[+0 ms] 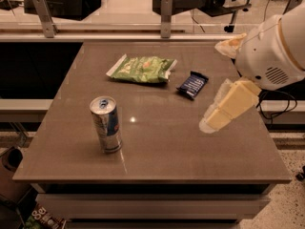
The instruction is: Knock redbull can over
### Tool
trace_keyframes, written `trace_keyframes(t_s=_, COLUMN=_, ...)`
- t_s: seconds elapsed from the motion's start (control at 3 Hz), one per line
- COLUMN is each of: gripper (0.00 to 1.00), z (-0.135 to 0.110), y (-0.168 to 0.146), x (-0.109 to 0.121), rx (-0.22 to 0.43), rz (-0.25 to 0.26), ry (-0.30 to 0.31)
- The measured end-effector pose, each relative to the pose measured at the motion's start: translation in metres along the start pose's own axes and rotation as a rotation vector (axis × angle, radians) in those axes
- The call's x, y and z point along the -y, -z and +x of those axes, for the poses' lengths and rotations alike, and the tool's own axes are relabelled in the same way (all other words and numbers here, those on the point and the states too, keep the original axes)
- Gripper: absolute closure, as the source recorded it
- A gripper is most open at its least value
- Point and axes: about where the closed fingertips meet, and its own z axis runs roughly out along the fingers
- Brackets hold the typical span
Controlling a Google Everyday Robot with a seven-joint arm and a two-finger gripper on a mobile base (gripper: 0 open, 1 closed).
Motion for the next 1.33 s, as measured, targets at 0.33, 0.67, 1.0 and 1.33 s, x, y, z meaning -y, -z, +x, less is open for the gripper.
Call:
trace_keyframes(t_s=0.33, gripper=0.00, z=-0.028, y=-0.027, x=-0.008, rx=0.102, rz=-0.022, ry=-0.007)
trace_keyframes(t_s=0.67, gripper=0.00, z=-0.052, y=-0.053, x=-0.020, rx=0.195, rz=-0.055, ry=-0.024)
trace_keyframes(t_s=1.0, gripper=0.00, z=-0.066, y=-0.074, x=-0.033, rx=0.269, rz=-0.084, ry=-0.055)
trace_keyframes(t_s=1.33, gripper=0.00, z=-0.082, y=-0.086, x=-0.047, rx=0.353, rz=-0.100, ry=-0.076)
